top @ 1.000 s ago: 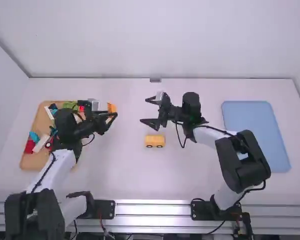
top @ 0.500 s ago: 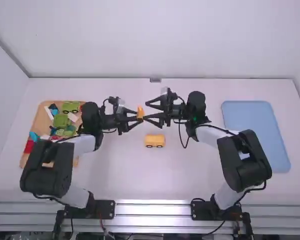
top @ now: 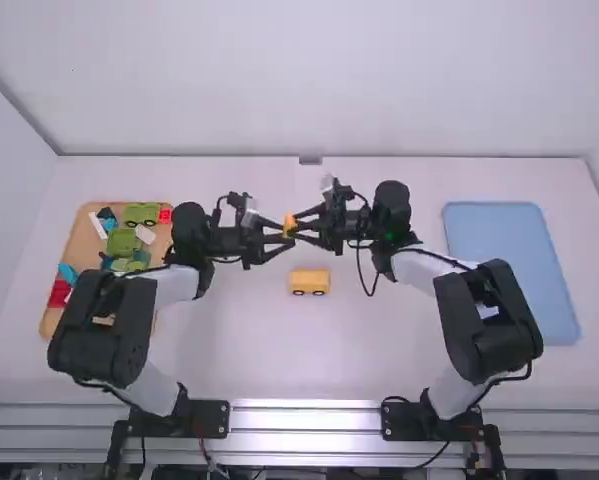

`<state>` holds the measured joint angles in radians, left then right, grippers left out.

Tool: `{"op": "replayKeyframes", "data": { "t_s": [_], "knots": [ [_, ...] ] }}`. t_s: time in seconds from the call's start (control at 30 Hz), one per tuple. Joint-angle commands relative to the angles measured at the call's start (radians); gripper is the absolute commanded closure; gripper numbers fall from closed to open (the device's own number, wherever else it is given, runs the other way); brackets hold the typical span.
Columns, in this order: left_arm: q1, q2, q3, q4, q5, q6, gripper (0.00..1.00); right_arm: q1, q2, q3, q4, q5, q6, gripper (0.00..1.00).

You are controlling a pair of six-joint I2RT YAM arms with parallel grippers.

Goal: Assemble lego blocks to make yellow taxi

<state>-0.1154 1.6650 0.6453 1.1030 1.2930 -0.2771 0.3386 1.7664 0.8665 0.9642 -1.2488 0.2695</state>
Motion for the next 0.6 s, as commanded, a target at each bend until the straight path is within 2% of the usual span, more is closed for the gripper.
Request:
{"op": "replayKeyframes", "data": {
  "t_s": [0.0, 0.03, 0.07, 0.17, 0.2, 0.23, 0.27, 0.3, 0.4, 0.5, 0.53, 0.57],
  "knots": [
    [0.0, 0.003, 0.022, 0.006, 0.027, 0.016, 0.93, -0.002, -0.02, 0.025, 0.0, 0.008, 0.011, 0.97],
    [-0.001, 0.003, 0.022, 0.006, 0.027, 0.016, 0.91, -0.002, -0.02, 0.025, 0.0, 0.008, 0.011, 0.97],
    [-0.004, 0.003, 0.021, 0.005, 0.027, 0.016, 0.83, 0.003, -0.02, 0.025, 0.0, 0.007, 0.011, 0.97],
    [-0.004, 0.003, 0.022, 0.005, 0.026, 0.016, 0.79, 0.009, -0.02, 0.025, 0.001, 0.014, 0.011, 0.97],
    [-0.004, 0.003, 0.021, 0.006, 0.026, 0.016, 0.71, 0.009, -0.02, 0.026, 0.001, 0.016, 0.011, 0.97],
    [-0.001, 0.003, 0.021, 0.006, 0.026, 0.016, 0.57, 0.009, -0.02, 0.026, 0.001, 0.016, 0.01, 0.97],
    [0.001, 0.003, 0.021, 0.005, 0.024, 0.016, 0.21, 0.009, -0.02, 0.027, 0.001, 0.023, 0.011, 0.97],
    [-0.005, 0.003, 0.021, 0.004, 0.023, 0.016, 0.01, 0.009, -0.02, 0.029, 0.001, 0.044, 0.011, 0.97],
    [0.003, 0.003, 0.021, -0.015, 0.006, 0.015, 0.01, 0.007, -0.02, 0.032, 0.014, 0.089, 0.011, 0.97],
    [0.002, 0.003, 0.021, -0.121, -0.096, 0.016, 0.01, -0.013, -0.02, 0.031, 0.034, 0.14, 0.011, 0.95],
    [0.001, 0.003, 0.021, -0.185, -0.156, 0.021, 0.01, -0.026, -0.021, 0.033, 0.024, 0.177, 0.011, 0.94],
    [0.004, 0.003, 0.021, -0.325, -0.286, 0.084, 0.01, -0.043, -0.021, 0.039, -0.021, 0.241, -0.005, 0.9]
  ]
}}
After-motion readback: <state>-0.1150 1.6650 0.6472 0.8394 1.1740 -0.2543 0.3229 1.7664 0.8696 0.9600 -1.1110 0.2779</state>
